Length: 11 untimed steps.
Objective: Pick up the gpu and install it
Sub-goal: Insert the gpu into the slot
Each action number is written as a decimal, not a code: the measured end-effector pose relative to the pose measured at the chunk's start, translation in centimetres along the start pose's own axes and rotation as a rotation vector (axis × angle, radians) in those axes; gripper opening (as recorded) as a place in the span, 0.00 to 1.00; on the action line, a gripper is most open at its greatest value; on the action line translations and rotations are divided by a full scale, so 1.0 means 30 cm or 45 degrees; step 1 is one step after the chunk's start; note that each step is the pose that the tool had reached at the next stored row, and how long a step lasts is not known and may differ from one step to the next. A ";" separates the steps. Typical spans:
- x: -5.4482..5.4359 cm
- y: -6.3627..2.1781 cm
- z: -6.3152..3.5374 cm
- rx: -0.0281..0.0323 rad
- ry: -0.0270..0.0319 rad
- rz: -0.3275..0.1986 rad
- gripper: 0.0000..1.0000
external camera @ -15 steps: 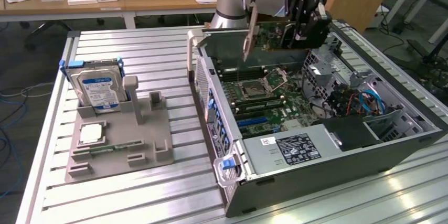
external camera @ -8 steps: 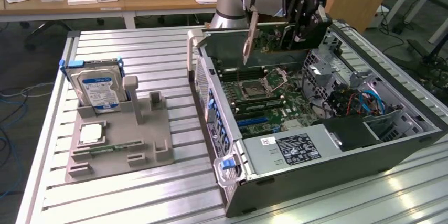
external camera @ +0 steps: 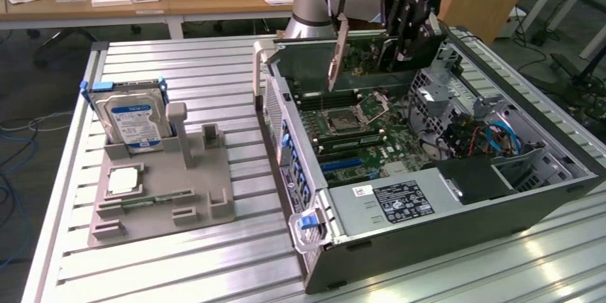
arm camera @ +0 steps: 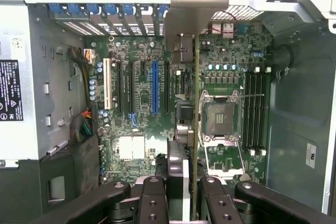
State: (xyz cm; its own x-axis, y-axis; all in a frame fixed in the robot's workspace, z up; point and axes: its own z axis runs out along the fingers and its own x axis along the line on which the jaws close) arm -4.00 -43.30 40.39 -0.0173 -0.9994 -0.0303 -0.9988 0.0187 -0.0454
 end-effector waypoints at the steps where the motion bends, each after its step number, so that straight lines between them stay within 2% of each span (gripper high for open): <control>1: 0.000 0.000 0.002 -0.0001 -0.0010 0.000 0.28; 7: 0.000 0.002 0.017 -0.0002 -0.0102 0.000 0.28; 11: 0.000 0.016 0.021 -0.0003 -0.0135 0.001 0.28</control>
State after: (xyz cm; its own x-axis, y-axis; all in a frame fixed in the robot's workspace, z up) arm -4.43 -43.28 39.74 -0.0175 -0.9990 -0.0409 -0.9988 0.0193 -0.0452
